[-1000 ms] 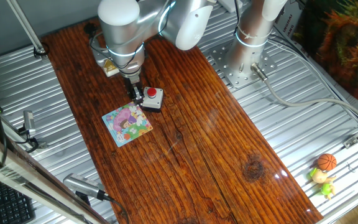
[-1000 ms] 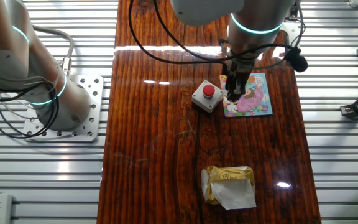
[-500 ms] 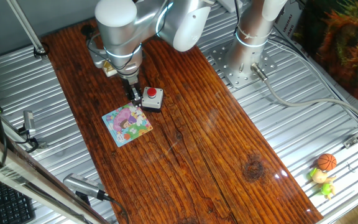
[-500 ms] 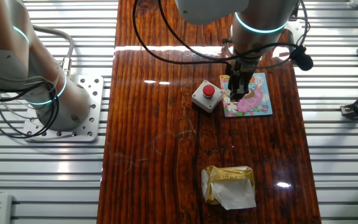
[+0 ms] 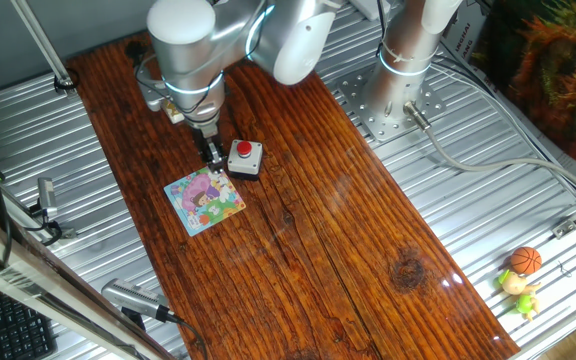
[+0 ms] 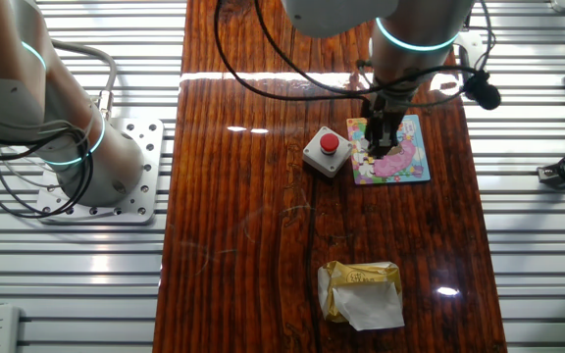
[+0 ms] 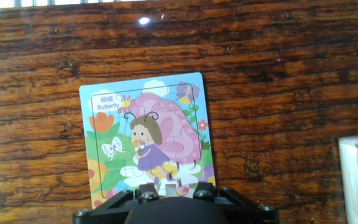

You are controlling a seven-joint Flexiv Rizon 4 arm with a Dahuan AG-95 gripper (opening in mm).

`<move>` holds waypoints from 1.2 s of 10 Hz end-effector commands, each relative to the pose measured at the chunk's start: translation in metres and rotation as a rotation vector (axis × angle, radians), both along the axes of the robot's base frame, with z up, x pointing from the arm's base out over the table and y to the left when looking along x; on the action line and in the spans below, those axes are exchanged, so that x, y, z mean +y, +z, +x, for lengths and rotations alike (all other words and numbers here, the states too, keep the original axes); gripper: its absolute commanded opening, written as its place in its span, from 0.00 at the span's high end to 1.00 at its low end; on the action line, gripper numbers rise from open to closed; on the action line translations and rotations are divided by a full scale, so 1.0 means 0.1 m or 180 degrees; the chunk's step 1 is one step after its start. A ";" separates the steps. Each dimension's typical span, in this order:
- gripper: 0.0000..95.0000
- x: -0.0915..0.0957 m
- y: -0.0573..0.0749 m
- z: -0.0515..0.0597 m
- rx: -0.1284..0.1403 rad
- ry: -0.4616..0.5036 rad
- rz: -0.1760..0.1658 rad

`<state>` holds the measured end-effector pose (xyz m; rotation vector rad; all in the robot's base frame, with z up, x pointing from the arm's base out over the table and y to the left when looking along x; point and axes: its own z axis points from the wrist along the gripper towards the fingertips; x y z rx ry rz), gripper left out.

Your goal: Assemble one piece of a puzzle

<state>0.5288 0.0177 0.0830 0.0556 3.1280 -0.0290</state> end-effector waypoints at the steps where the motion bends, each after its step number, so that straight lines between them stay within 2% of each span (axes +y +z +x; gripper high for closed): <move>1: 0.80 -0.01 -0.01 -0.01 -0.0015 0.0038 -0.0001; 8: 0.80 -0.03 -0.10 0.02 -0.0023 0.0131 0.0005; 9: 1.00 -0.04 -0.13 0.03 -0.0026 0.0162 0.0007; 12: 1.00 -0.05 -0.18 0.05 -0.0050 0.0204 0.0013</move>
